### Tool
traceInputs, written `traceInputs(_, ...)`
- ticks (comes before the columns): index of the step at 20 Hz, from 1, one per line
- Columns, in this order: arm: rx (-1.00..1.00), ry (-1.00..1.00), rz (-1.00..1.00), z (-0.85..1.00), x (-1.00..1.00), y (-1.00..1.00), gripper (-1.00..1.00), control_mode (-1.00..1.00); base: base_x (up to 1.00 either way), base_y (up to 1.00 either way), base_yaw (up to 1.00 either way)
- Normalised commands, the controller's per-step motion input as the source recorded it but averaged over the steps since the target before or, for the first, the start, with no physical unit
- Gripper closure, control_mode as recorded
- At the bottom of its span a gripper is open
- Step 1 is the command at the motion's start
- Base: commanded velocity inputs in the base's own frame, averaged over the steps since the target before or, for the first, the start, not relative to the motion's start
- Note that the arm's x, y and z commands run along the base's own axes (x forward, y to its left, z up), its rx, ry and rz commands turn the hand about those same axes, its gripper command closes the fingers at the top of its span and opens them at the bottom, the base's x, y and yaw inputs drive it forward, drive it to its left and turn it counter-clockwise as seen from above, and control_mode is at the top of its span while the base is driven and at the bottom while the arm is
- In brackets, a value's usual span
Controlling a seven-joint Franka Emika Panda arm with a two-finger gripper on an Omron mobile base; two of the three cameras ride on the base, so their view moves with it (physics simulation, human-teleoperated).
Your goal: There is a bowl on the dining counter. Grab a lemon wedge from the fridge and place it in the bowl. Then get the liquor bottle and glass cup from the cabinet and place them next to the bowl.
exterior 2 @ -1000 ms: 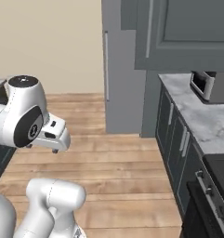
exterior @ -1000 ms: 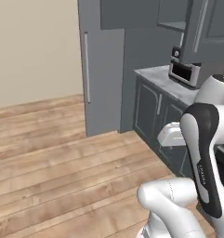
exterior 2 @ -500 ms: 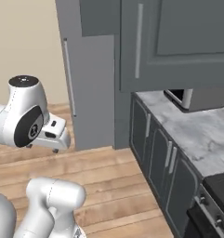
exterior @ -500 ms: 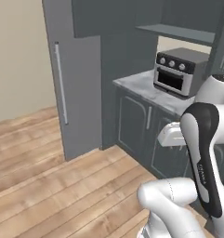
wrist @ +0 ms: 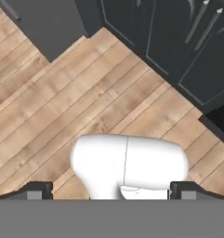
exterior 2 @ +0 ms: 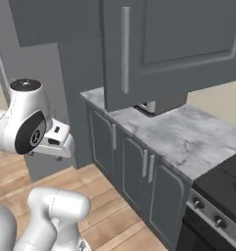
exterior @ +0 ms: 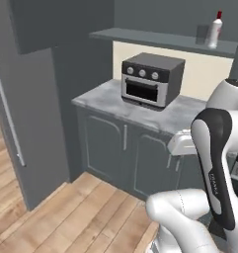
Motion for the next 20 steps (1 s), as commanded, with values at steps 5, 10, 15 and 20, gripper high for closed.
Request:
traceInputs(5, 0.00, 0.00, 0.00, 0.00, 0.00, 0.00, -1.00, 1.00, 0.59, 0.17, -0.62)
traceInputs(10, 0.00, 0.00, 0.00, 0.00, 0.00, 0.00, -1.00, 1.00, 0.48, 0.35, -0.61)
traceInputs(15, 0.00, 0.00, 0.00, 0.00, 0.00, 0.00, -1.00, 1.00, 0.31, 0.64, -0.51)
traceInputs(20, 0.00, 0.00, 0.00, 0.00, 0.00, 0.00, -1.00, 1.00, 0.44, 0.75, -0.43)
